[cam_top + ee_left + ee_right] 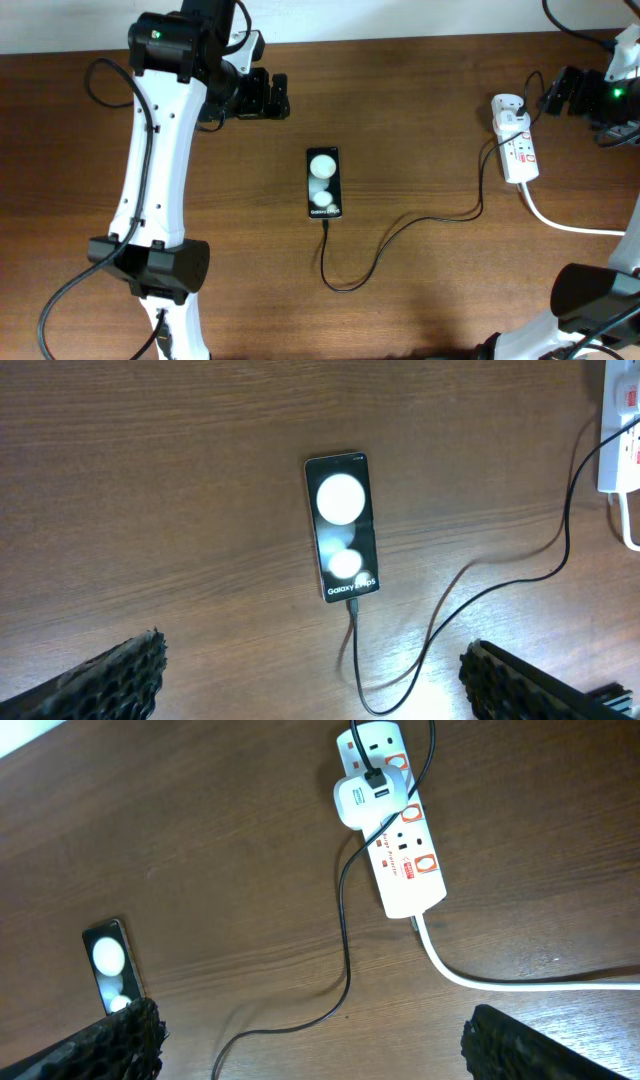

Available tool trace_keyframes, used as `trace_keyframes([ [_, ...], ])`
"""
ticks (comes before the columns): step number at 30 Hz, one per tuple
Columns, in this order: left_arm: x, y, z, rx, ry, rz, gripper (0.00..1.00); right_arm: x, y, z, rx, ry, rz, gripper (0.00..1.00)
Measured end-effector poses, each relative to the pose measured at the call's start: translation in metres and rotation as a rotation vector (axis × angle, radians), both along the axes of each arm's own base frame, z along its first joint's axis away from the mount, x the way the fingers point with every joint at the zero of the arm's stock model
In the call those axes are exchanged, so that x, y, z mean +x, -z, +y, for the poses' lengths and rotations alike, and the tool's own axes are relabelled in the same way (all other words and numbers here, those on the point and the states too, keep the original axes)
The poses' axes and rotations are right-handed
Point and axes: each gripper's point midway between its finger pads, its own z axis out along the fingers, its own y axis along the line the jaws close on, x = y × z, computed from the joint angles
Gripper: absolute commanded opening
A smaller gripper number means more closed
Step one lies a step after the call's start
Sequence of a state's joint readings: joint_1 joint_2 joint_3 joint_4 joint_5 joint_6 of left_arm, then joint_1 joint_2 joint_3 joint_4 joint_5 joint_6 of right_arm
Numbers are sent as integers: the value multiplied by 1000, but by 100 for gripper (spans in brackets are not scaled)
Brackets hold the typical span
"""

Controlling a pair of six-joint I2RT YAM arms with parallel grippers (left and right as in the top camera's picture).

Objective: Plug charger to phone and switch on socket

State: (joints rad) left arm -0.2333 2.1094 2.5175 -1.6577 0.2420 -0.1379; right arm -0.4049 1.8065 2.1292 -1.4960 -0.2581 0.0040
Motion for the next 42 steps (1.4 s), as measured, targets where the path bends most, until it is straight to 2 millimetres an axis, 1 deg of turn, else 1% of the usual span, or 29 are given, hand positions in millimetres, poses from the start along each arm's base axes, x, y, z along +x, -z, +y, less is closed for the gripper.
trace_keyframes([
  [9,0,0,0,0,0,0,99,0,0,0,0,0,0,99],
  [13,2,1,6,35,-12,-9,99,0,0,0,0,0,0,99],
  [14,7,1,9,55,-20,-31,99,0,0,0,0,0,0,99],
  [15,17,1,14,87,-32,-69,99,0,0,0,0,0,0,99],
  [17,40,3,15,98,-50,-161,99,0,0,0,0,0,0,99],
  [18,46,10,15,101,-55,-184,99,0,0,0,0,0,0,99],
  [19,46,20,17,106,-60,-202,99,0,0,0,-1,-1,0,99],
  [20,50,23,17,99,-66,-255,99,0,0,0,0,0,-2,99],
  [21,38,34,22,108,-69,-262,99,0,0,0,0,0,1,99],
  [22,12,46,32,135,-76,-240,99,0,0,0,0,0,1,99],
  [23,8,47,37,146,-90,-285,99,0,0,0,0,0,0,99],
  [24,-9,49,44,157,-96,-291,99,0,0,0,0,1,0,99],
  [26,-24,47,55,163,-128,-404,99,0,0,0,0,0,0,99],
  [27,-28,40,57,147,-143,-481,99,0,0,0,0,0,1,99],
  [28,-38,31,61,136,-157,-545,99,0,0,0,0,0,0,99],
  [29,-41,18,63,112,-171,-633,99,0,0,0,0,0,0,99],
  [30,-53,9,67,97,-189,-707,99,0,0,0,0,0,0,99],
  [31,-54,0,69,86,-200,-759,99,1,0,0,-1,-1,-1,99],
  [33,-75,-12,79,56,-244,-916,99,0,0,0,0,0,1,99],
  [34,-81,-21,82,39,-259,-980,99,1,0,0,-1,0,0,99],
  [36,-102,-37,98,1,-324,-1155,99,0,0,0,0,0,1,99],
  [37,-111,-41,107,-13,-358,-1237,99,0,1,0,0,0,2,99],
  [38,-120,-40,114,-24,-386,-1306,99,0,1,0,0,0,2,99],
  [40,-132,-45,122,-54,-416,-1425,99,0,0,0,0,0,1,99],
  [41,-143,-34,129,-57,-440,-1477,99,0,0,0,0,0,1,99],
  [42,-147,-29,131,-59,-445,-1498,99,0,0,0,0,0,0,99],
])
